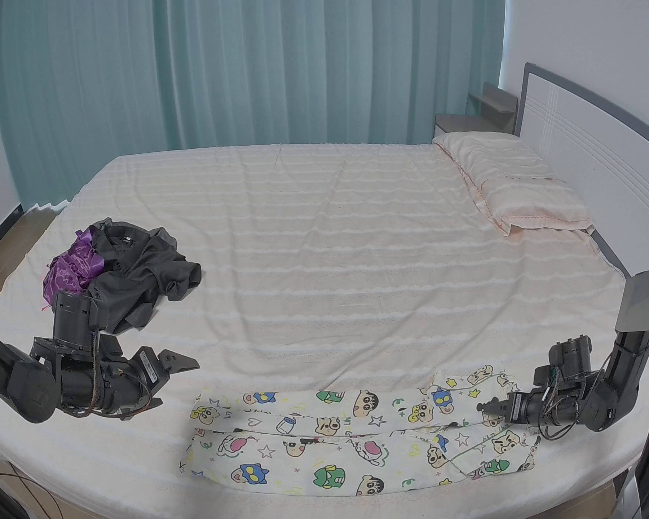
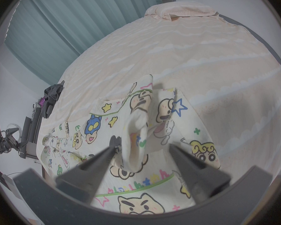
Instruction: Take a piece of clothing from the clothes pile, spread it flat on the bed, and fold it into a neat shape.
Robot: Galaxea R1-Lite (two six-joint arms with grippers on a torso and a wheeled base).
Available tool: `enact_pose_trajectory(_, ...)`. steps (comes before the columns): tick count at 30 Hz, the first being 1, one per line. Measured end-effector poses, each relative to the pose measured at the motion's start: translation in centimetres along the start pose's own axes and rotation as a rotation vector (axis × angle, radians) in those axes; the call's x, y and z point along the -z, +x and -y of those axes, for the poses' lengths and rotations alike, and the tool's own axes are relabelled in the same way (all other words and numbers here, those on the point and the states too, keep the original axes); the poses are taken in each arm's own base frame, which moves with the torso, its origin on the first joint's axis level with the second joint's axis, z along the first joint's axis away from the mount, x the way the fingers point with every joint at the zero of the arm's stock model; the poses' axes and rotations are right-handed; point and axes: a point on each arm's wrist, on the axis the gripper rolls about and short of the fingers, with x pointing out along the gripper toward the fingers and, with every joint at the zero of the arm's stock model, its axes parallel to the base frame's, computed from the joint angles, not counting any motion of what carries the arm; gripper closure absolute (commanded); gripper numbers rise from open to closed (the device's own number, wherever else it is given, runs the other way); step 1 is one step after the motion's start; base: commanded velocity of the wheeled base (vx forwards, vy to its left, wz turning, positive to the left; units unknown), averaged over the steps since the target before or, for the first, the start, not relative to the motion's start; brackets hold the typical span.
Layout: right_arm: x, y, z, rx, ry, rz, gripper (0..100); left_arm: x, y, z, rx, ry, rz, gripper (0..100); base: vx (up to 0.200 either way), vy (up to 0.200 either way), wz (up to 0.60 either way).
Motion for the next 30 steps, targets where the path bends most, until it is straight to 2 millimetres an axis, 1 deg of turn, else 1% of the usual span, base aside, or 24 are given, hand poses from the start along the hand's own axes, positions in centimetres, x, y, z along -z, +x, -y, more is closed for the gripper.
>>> enact_pose_trajectory(5, -0.6, -0.8, 0.2, -0.001, 0.010, 0.041, 0, 0.0, 0.0, 0.0, -0.004, 0.001, 0.003, 0, 0.000, 0.000, 0.00)
enact_pose_trajectory(10, -1.8, -2.4, -0.1, -0.020, 0.013, 0.116, 0, 0.1, 0.0, 0.1, -0.008, 0.002, 0.007, 0, 0.000, 0.000, 0.00)
enact_pose_trajectory(14, -2.8, -3.5, -1.1, -0.056, 0.010, 0.179, 0, 0.2, 0.0, 0.2, -0.004, 0.010, 0.005, 0, 0.000, 0.000, 0.00)
enact_pose_trajectory(16, -3.1, -3.6, -2.1, -0.090, 0.013, 0.191, 0, 0.3, 0.0, 0.3, -0.001, 0.014, 0.002, 0, 0.000, 0.000, 0.00)
enact_pose_trajectory(19, -3.2, -3.1, -3.8, -0.139, 0.026, 0.185, 0, 0.6, 0.0, 0.5, 0.002, 0.022, -0.006, 0, 0.000, 0.000, 0.00)
enact_pose_trajectory(22, -2.9, -1.6, -4.9, -0.160, 0.025, 0.148, 0, 0.9, 0.0, 0.6, 0.003, 0.029, -0.012, 0, 0.000, 0.000, 0.00)
enact_pose_trajectory(26, -2.2, 0.4, -5.4, -0.161, 0.022, 0.098, 0, 1.3, -0.2, 0.6, -0.007, 0.036, -0.007, 0, 0.000, 0.000, 0.00)
enact_pose_trajectory(30, -1.7, 1.4, -5.4, -0.150, 0.039, 0.073, 0, 1.9, -0.2, 0.6, -0.025, 0.050, -0.006, 0, 0.000, 0.000, 0.00)
